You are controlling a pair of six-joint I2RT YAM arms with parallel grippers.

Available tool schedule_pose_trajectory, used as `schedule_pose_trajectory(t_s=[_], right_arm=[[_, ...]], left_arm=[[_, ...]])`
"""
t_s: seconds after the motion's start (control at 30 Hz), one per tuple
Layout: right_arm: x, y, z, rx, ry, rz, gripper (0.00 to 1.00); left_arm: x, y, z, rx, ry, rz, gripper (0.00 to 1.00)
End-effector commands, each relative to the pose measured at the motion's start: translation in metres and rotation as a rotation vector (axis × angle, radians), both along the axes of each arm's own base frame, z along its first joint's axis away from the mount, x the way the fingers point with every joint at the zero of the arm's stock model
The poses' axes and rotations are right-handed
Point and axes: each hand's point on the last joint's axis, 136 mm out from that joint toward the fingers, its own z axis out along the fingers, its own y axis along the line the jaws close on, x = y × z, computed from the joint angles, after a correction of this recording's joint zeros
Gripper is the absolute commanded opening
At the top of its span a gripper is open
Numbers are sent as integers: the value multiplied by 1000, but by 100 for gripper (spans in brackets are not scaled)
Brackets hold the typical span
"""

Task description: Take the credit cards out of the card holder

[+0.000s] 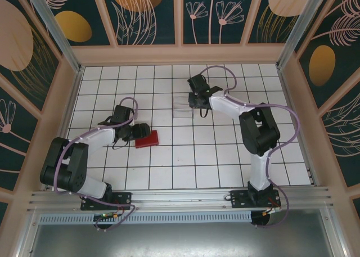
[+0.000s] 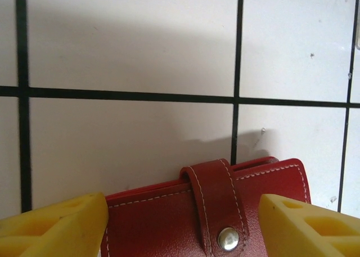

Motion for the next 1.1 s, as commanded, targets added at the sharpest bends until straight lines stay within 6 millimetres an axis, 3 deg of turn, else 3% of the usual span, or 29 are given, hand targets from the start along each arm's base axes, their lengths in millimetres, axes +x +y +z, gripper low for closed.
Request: schedule_pose_trajectory(t_s=[0.0, 0.23, 0.47, 0.73, 0.9, 1.07], right_arm=[[-11, -1, 27, 40, -33, -13, 34], [-36, -9, 39, 89, -29, -6, 37], [-67, -13, 33, 128, 7, 7, 39], [-96, -12, 30, 154, 30, 7, 40], [-111, -6, 23, 166, 53, 25, 40], [-122, 1, 18, 178, 59, 41, 40]], left_arm=[[-31, -11, -13, -14, 118, -38, 73], [-61, -37, -11, -46, 155, -85, 77], [-75, -57, 10, -80, 135, -130, 80], [-40, -30, 19, 138, 21, -83, 82], [-29, -44, 10, 139, 38, -154, 83], [-37, -65, -3, 55, 100, -247, 79]])
